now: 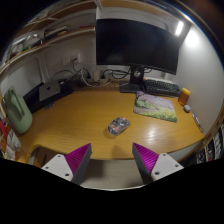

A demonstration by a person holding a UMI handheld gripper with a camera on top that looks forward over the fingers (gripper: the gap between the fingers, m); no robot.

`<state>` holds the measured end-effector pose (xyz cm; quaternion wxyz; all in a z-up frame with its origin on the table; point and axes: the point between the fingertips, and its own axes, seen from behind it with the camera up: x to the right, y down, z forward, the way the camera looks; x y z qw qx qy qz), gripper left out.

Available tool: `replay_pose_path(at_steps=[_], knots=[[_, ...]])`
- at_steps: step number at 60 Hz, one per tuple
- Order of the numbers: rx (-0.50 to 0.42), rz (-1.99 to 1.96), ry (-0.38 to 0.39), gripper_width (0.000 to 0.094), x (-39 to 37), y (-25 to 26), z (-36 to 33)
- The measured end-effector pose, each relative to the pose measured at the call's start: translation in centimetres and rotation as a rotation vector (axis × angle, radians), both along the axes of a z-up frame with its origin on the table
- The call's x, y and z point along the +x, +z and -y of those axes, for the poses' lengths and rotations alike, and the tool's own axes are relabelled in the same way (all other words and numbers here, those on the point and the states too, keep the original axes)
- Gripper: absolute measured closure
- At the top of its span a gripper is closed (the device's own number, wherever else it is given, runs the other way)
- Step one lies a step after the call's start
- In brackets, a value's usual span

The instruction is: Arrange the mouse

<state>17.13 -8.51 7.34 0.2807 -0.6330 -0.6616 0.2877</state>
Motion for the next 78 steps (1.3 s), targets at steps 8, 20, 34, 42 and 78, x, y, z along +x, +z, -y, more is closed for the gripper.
replay_pose_path(at_steps=[8, 20, 34, 42, 78], knots=[[0.005, -0.026, -0.031, 0.0084, -2.9, -2.3, 0.3], [-0.012, -0.048, -0.080, 0.0085, -7.2, -5.4, 0.0], [-0.008, -0.064, -0.087, 0.0087, -11.7, -7.7, -0.2], [0.005, -0.066, -0.078, 0.0077, -14.2, -8.4, -0.5], [0.038, -0.034, 0.004, 0.0483, -19.2, -8.8, 0.7]])
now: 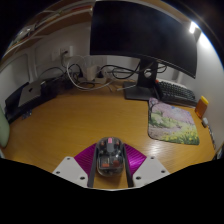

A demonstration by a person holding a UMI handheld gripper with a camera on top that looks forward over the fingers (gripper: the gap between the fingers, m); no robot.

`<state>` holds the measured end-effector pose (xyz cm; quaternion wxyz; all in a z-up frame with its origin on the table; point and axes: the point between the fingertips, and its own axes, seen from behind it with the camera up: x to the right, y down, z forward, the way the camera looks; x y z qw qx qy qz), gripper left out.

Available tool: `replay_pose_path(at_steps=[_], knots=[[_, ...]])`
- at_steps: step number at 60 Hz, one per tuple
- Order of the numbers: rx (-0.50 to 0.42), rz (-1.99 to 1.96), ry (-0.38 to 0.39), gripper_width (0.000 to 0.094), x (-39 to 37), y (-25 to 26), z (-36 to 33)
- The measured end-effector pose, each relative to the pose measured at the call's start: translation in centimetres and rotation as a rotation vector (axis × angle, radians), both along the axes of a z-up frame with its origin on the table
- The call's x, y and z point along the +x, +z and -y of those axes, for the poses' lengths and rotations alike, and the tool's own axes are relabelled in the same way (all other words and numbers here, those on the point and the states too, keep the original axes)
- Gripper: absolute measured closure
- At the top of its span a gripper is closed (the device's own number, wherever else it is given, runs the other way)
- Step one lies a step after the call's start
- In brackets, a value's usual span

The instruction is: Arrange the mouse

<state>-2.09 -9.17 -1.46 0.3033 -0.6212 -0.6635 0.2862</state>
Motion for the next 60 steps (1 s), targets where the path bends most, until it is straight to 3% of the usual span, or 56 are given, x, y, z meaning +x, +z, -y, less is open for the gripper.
replay_pose_path(at_steps=[13, 28, 44, 49, 50, 51, 60], knots=[[-0.038, -0.071, 0.022, 0.0487, -1.4, 7.4, -2.3], [-0.036, -0.136, -0.027, 0.0491, -7.3, 14.3, -14.9], [-0.014, -0.011, -0.033, 0.0493, -10.9, 7.4, -25.7], [-0.015, 0.035, -0.033, 0.0492, -11.2, 4.5, -27.1], [-0.012, 0.041, -0.029, 0.0444, -11.4, 4.0, -27.3], [-0.012, 0.039, -0.025, 0.0491, -11.6, 3.6, -27.5], [-0.014, 0.078, -0.016, 0.0484, -13.0, 0.1, -28.2]])
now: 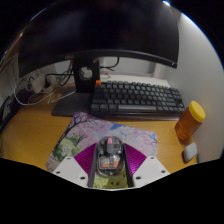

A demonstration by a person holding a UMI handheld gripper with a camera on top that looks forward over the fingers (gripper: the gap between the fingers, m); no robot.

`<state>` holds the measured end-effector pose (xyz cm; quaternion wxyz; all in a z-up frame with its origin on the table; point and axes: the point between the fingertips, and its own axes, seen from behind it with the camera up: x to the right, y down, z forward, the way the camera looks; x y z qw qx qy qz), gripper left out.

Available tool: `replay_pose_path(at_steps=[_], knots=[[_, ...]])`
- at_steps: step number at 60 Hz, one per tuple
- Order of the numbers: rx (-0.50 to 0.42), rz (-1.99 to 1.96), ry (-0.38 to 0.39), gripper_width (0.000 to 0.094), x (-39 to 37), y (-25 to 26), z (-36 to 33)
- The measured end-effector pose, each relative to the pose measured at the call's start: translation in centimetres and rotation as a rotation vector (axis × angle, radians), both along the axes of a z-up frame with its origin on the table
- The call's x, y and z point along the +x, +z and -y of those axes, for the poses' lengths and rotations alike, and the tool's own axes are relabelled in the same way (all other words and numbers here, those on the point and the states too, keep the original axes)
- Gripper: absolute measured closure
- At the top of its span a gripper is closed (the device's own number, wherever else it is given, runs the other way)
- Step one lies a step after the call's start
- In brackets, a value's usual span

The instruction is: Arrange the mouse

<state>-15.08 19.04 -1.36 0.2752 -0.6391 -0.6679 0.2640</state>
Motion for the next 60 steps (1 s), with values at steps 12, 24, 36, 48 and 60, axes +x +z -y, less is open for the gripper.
replay_pose_path(at_steps=[12, 24, 36, 48, 60], knots=[[0.004, -0.030, 0.018, 0.0407, -1.0, -0.2, 0.3], [-0.009, -0.005, -0.039, 0.0077, 0.3, 2.1, -1.2], [-0.040, 0.006, -0.019, 0.0065, 7.0, 11.2, 0.3], [-0.041, 0.034, 0.007, 0.0067, 16.1, 17.7, 4.1], [-0.098, 0.058, -0.023, 0.0072, 21.7, 19.5, 7.9]])
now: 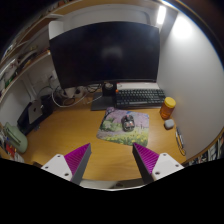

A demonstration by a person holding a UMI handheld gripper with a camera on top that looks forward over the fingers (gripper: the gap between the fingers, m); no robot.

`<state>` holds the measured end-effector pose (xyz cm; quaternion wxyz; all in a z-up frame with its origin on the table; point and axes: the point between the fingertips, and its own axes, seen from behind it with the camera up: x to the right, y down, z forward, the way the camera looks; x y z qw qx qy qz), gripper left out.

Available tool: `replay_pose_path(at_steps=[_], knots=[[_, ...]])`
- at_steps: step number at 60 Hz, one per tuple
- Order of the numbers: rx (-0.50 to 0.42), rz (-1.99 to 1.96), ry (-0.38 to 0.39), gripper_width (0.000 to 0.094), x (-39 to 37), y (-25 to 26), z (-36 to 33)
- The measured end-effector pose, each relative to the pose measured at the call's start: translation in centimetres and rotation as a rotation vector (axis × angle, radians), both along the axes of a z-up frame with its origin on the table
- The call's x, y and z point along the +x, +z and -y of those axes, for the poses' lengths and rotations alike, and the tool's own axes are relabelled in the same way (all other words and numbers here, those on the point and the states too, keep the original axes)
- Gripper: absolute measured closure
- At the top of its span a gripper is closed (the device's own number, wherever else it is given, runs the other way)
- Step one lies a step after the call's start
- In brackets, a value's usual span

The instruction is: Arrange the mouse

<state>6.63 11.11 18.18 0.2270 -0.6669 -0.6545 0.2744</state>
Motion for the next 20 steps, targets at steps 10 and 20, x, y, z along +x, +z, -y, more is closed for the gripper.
replay_pose_path(at_steps=[10, 20], knots=[[0.034, -0.001, -0.001, 0.0072, 1.6, 0.1, 0.8], [0.038, 0.005, -0.011, 0.0071, 2.5, -0.3, 1.9]])
